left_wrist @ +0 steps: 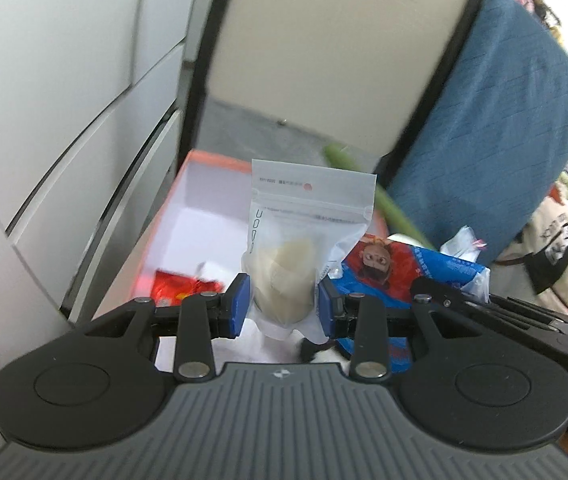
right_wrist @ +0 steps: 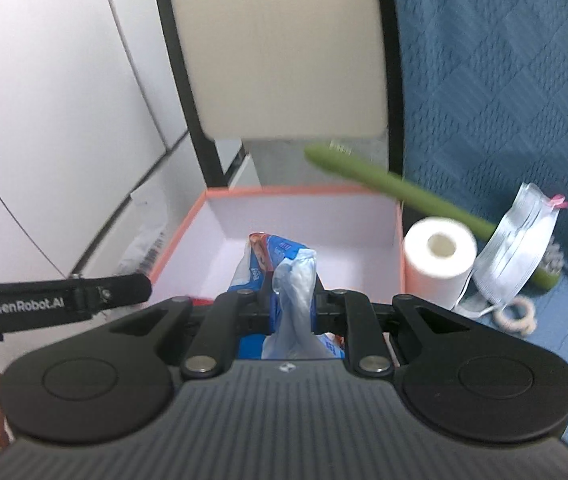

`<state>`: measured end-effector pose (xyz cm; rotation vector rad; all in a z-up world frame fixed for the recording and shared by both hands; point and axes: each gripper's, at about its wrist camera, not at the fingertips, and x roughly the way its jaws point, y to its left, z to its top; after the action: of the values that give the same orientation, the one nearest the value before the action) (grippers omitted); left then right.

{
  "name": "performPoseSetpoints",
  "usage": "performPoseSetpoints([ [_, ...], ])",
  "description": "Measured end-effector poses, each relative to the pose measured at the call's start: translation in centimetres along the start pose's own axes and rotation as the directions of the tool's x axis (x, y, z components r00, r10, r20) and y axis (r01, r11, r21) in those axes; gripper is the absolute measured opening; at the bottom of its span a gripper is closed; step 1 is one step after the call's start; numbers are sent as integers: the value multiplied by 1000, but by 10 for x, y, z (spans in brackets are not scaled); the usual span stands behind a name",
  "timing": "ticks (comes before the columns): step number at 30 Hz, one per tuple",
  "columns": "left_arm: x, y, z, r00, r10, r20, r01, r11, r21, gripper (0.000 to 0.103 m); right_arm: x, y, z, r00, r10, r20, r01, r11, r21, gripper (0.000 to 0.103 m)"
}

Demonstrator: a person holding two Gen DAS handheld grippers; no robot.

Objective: Organize soft objects
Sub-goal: 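Open both grippers to drop the two bags into the box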

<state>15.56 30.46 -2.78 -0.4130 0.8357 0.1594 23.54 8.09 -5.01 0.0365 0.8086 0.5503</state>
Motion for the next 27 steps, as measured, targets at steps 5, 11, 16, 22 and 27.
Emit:
performPoseSetpoints([
  [5, 25, 25, -9, 998, 13, -59, -15, 1000, -24, 41, 29, 2, -18, 998, -14, -58, 14, 1000, -3, 18],
  [11, 54, 37, -19, 993, 17, -119, -21, 999, -30, 41, 52, 1, -29, 994, -27, -106, 27, 1000, -5, 19],
  [16, 66, 41, -25, 990, 22, -142, -26, 999, -25, 41, 57, -4, -31, 993, -12, -119, 13, 1000, 12, 22],
  [22, 56, 35, -20, 993, 34, -114, -36, 999, -19, 67, 52, -10, -25, 992, 22, -126, -16, 999, 48, 39],
  [27, 34, 23, -14, 998, 30, -49, -30, 1000, -8, 70, 29, -14, -19, 997, 46, -69, -42, 998, 54, 60],
])
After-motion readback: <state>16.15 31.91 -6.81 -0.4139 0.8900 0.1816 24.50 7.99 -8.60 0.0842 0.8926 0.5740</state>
